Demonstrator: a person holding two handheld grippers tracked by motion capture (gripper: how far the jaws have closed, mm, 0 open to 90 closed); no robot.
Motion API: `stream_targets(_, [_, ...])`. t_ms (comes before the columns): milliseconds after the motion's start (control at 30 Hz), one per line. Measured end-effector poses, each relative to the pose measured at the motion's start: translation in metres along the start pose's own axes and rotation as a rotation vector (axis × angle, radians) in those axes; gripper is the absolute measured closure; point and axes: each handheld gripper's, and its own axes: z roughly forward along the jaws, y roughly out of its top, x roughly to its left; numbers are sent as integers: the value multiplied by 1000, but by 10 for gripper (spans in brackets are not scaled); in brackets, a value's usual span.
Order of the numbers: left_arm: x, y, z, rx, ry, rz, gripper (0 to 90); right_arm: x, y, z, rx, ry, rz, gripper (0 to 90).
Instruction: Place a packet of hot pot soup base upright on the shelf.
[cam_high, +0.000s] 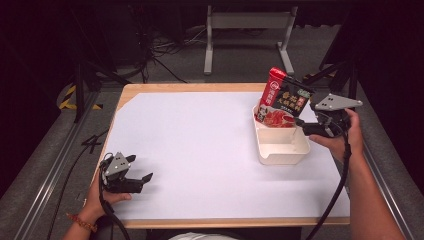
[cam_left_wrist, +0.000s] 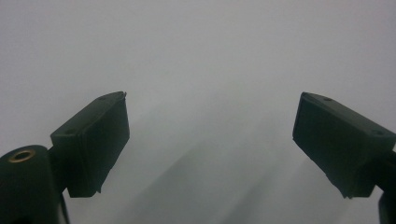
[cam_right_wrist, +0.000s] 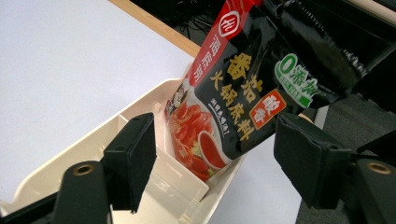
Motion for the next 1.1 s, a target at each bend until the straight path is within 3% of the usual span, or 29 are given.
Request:
stream_targets(433, [0,-1,-1,-4,4,-5,117,14,-20,-5,6,3,-1,214])
stream_targets(1100, [1,-1,-2,-6,3,-6,117,36,-60,-15,18,53,-6,149])
